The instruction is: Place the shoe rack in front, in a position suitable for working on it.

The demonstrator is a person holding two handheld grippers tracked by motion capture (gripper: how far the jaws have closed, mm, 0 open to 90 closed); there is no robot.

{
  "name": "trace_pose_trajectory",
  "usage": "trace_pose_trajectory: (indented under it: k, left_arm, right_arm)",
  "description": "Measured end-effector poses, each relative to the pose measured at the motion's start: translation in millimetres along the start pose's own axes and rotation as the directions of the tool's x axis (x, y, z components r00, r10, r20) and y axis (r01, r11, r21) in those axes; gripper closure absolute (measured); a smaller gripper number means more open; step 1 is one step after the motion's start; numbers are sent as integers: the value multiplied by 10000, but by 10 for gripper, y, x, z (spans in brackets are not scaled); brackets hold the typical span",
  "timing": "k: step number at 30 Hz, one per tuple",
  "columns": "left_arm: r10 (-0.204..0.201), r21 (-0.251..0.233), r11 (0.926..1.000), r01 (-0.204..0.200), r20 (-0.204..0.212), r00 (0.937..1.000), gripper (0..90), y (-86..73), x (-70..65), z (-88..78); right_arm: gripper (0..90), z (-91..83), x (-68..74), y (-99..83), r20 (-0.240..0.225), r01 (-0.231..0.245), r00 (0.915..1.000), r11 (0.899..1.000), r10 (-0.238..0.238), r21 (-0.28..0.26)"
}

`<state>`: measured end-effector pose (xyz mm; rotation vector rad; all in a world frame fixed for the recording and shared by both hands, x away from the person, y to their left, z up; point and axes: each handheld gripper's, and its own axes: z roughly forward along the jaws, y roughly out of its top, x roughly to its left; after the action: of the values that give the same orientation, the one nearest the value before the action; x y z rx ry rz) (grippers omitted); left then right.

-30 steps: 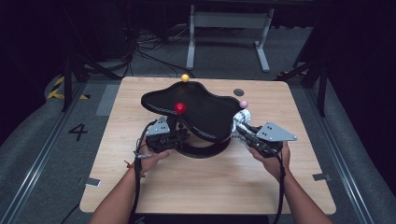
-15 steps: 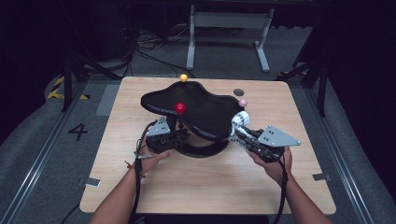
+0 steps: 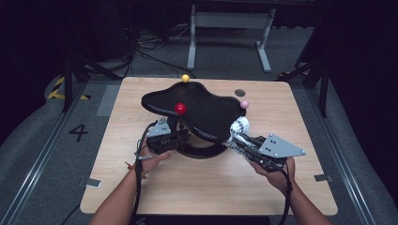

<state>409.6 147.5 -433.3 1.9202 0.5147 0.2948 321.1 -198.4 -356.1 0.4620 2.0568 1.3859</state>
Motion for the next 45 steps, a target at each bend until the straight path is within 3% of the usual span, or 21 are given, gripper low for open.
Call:
trace_pose_trajectory:
  k: [17,22,24,32,34,45]
  left_arm:
    - [-49,-40,10000,49,-125,9999,749,-7,6,0]
    - [-108,36,9999,108,-47,9999,750,-3,17,-3]
    - [-88,18,10000,88,-65,9999,750,-3,21,-4]
    - [-137,-10,9999,137,67,9999,751,-4,30,1]
    - [-157,-44,9999,158,92,9998,750,-3,31,8]
    - [-11,-26,10000,12,149,9999,751,4,49,25]
  right_arm:
    - [804,-68,188,164,-554,423,9975,9983,-445,-411]
    - [804,-43,144,120,-495,429,9978,9985,-447,-354]
    - [803,-31,97,74,-262,479,9985,9988,-482,-121]
    - [805,237,-262,-238,589,-203,9981,9967,157,788]
    - [805,296,-346,-289,660,-461,9970,9953,406,848]
    - [805,530,-684,-496,1490,-919,9863,9854,703,1436]
